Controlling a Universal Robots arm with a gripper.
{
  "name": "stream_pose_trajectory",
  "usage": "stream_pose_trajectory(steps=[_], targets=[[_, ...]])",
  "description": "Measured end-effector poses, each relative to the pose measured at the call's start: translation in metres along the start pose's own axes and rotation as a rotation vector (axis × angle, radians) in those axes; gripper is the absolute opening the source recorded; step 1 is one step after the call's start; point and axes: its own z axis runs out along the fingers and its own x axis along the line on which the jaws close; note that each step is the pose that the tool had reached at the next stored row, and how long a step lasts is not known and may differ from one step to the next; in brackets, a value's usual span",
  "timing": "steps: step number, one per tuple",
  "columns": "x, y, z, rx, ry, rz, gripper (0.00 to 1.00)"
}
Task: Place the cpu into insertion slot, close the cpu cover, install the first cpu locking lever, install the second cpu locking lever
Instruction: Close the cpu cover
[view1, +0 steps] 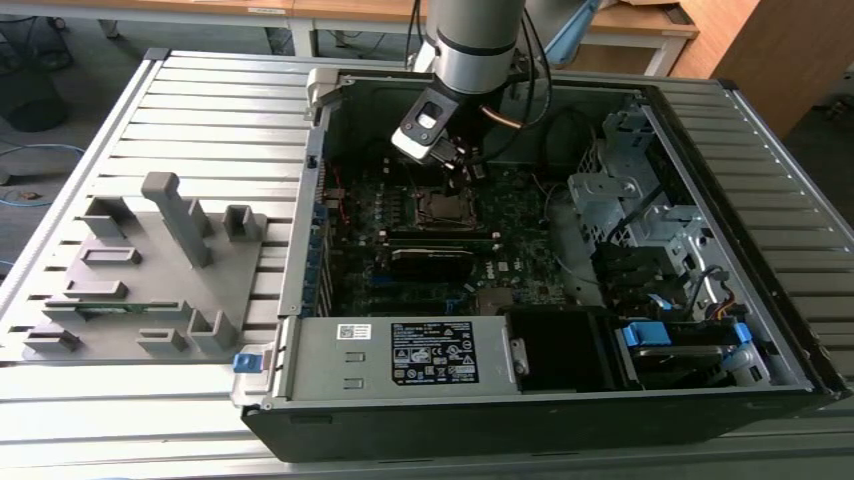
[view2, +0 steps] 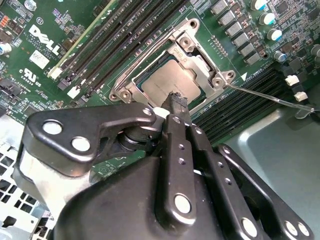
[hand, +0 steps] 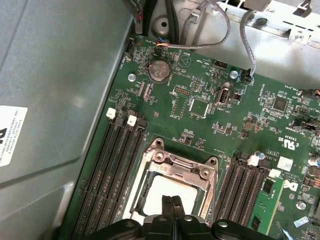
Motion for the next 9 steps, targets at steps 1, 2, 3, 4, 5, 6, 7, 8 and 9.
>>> stream_pose_trajectory(steps=[1,2,3,4,5,6,7,8,9], targets=[[0.0,0.0,0.0,0.0,0.0,0.0,0.11],[0.0,0.0,0.0,0.0,0.0001,-0.002,0.11],[0.0,0.0,0.0,0.0002,0.0002,-0.007,0.11],[0.0,0.0,0.0,0.0005,0.0004,-0.014,0.11],[0.0,0.0,0.0,0.0007,0.0007,-0.023,0.11],[0.0,0.0,0.0,0.001,0.0009,-0.033,0.11],[0.0,0.0,0.0,0.0014,0.0013,-0.044,0.11],[0.0,0.0,0.0,0.0017,0.0015,-0.055,0.11],[0.0,0.0,0.0,0.002,0.0018,-0.066,0.11]])
